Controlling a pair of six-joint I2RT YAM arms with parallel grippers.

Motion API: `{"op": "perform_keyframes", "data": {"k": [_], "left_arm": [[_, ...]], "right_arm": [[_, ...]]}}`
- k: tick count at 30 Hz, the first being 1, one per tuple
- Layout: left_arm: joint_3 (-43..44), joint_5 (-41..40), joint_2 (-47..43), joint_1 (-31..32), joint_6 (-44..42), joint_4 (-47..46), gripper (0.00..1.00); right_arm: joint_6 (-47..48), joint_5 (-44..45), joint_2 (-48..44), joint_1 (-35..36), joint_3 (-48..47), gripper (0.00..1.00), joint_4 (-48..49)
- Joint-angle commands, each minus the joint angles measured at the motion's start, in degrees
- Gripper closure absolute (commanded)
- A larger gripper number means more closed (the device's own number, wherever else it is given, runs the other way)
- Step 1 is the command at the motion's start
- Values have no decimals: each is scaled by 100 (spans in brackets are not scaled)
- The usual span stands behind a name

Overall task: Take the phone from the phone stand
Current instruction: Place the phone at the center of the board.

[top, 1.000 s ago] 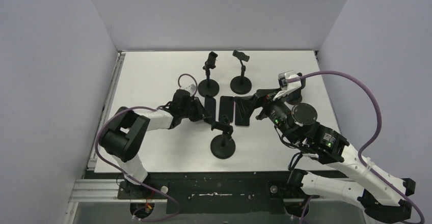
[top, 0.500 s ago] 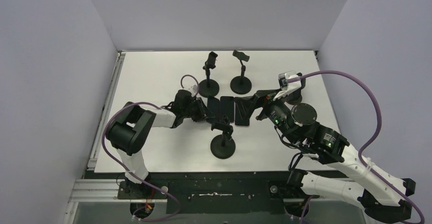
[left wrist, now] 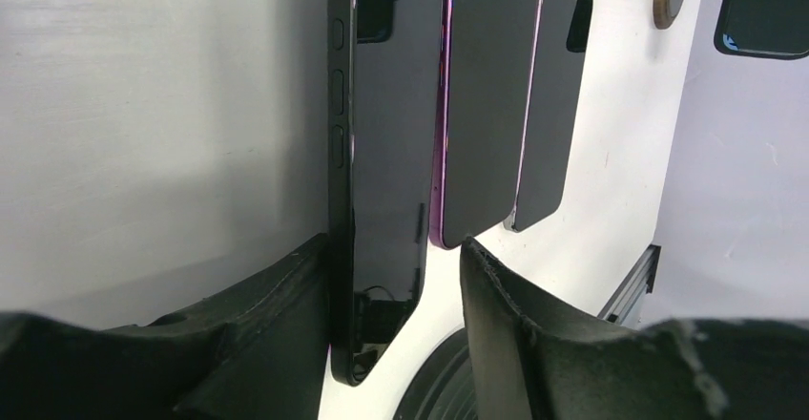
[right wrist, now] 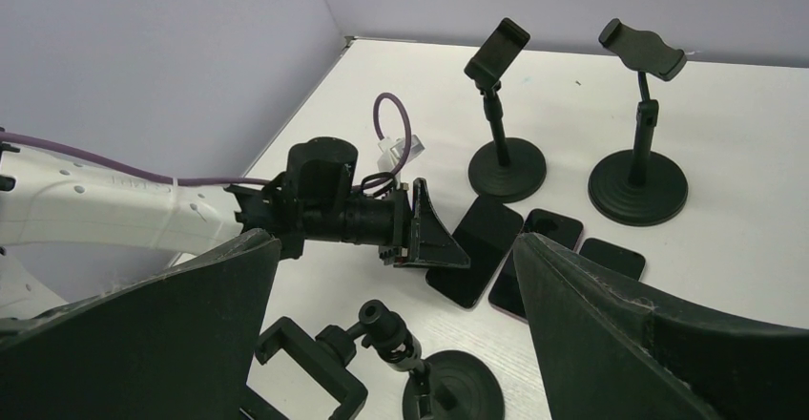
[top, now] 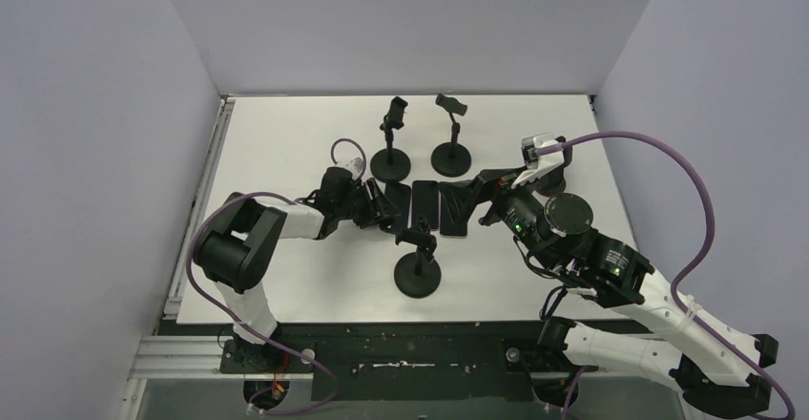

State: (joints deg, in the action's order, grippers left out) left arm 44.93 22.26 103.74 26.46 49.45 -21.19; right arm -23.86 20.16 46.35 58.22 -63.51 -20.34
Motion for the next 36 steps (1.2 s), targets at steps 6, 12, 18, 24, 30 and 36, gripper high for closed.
{"op": "perform_keyframes", "data": {"k": [6,12,18,24,30,36], "left_arm": [[-167,-131,-356,-80,-173,18,47],[-239,-240,-585,-88,-275,208,46],[-273,-298,-741,-88,-423,350,45],[-338,-717,-1402,-101,-518,619,45],[-606,-1946,-3391,-129,-1526,1359,31],[-1904,-2182,-5849,-170,-1746,5,3]], "right_arm": [[-58,154,-10,6,-15,0,-7],[-74,138,33,8,-6,0,3],[-100,129,60,13,-7,0,20],[-106,134,93,12,-39,0,-5],[95,218,25,12,-82,0,-69],[620,-417,-307,16,270,1,150]]}}
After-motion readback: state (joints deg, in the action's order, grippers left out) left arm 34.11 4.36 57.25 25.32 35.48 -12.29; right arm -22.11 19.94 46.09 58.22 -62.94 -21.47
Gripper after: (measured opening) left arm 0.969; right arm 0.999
